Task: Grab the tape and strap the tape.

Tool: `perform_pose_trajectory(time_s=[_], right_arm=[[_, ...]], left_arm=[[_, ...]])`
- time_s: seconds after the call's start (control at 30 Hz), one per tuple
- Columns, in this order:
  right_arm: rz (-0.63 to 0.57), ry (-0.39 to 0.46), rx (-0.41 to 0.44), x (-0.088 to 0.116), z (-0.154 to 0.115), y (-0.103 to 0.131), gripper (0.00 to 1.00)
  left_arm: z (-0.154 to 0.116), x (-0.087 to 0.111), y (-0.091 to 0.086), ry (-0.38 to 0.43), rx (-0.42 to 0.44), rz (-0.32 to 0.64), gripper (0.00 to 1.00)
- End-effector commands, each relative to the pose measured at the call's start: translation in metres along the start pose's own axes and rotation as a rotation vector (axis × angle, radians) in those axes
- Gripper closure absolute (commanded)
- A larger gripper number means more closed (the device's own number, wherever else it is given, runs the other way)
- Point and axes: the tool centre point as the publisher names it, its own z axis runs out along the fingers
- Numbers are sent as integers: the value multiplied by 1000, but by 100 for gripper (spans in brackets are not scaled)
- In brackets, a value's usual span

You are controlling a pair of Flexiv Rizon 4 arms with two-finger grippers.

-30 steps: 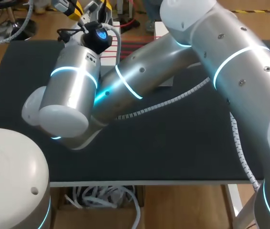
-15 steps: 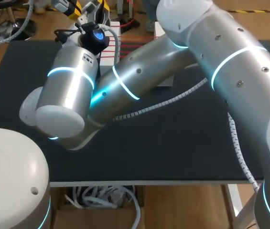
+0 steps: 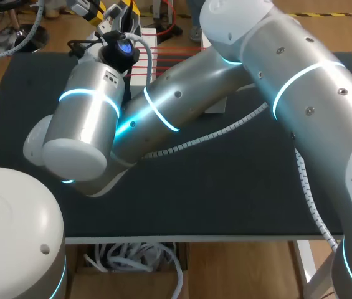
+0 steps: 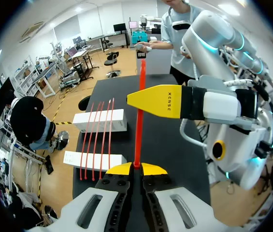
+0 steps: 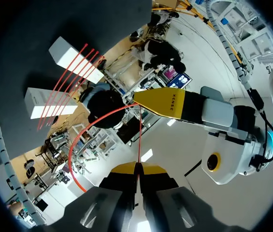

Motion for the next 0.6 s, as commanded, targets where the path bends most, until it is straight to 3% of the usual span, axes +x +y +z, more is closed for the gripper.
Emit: perform_pose_trajectory(time_s=[0.03,0.6], right_arm=[[-20,11,-6,3,-1,2,100],[-39,20,-11,2,0,15,100]], left_arm=[[-1,-1,0,3,-3,-1,100],[-1,-1,0,3,-3,-1,100]])
